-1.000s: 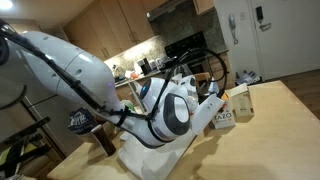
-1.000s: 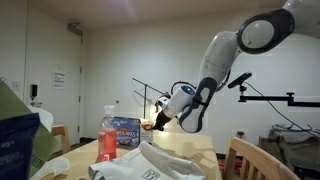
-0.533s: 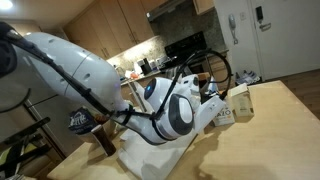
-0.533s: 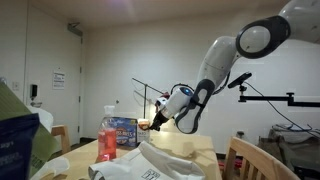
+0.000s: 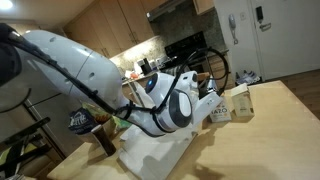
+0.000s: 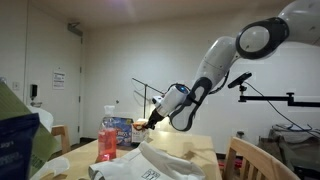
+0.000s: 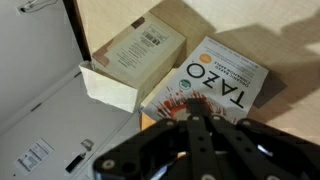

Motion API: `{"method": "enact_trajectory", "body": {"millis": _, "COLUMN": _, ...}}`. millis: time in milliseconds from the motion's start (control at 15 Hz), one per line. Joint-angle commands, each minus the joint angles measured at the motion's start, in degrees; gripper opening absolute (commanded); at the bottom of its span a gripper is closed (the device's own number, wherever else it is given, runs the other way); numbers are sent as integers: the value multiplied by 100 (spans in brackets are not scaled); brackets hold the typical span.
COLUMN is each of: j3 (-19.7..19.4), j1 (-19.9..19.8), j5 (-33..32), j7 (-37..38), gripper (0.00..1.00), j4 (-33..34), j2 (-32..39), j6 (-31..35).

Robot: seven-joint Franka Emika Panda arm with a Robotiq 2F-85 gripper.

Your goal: Move the blue box forward then move the beige box forward then move the white box forward then move the white bag to the right and put it upright

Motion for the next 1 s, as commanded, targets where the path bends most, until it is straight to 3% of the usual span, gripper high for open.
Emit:
{"method": "enact_trajectory", "body": {"millis": 0, "j3": 435, "j1": -314, "j5": -118, "j7": -75, "gripper": 0, "j4": 418, "j2": 114, "j6": -436}}
{"method": "enact_trajectory", "body": {"millis": 133, "j3": 468, "j1": -346, "j5": -244, "j7": 89, "gripper": 0, "j4": 442, "j2": 88, "j6": -565}}
{"method": "enact_trajectory", "body": {"millis": 333, "j3": 177, "j1": -160, "j5": -197, "j7": 205, "gripper": 0, "j4": 137, "j2": -53, "j6": -385}}
{"method": "enact_trajectory", "body": {"millis": 400, "j3": 268, "j1": -214, "j5": -264, "j7": 165, "gripper": 0, "j4": -16, "j2": -153, "j6": -432}}
{"method": "enact_trajectory", "body": {"millis": 467, "j3": 22, "j1": -61, "j5": -172, "j7": 256, "gripper": 0, "j4": -132, "j2": -223, "j6": -419}}
{"method": "enact_trajectory", "body": {"millis": 667, "j3": -43, "j1": -26, "j5": -265, "j7": 260, "gripper": 0, "j4": -698, "j2": -538, "j6": -436}}
{"method": "enact_trajectory", "body": {"millis": 800, "j3": 71, "j1": -104, "j5": -416, "j7": 159, "gripper": 0, "j4": -1139, "j2": -764, "j6": -415}}
{"method": "enact_trajectory", "body": {"millis": 867, "j3": 224, "j1": -199, "j5": -552, "j7": 78, "gripper": 26, "j4": -1375, "j2": -894, "j6": -453}}
{"method": "enact_trajectory", "body": {"millis": 933, "j3": 129, "j1": -137, "j5": -559, "j7": 126, "gripper": 27, "j4": -1500, "j2": -941, "j6": -472}}
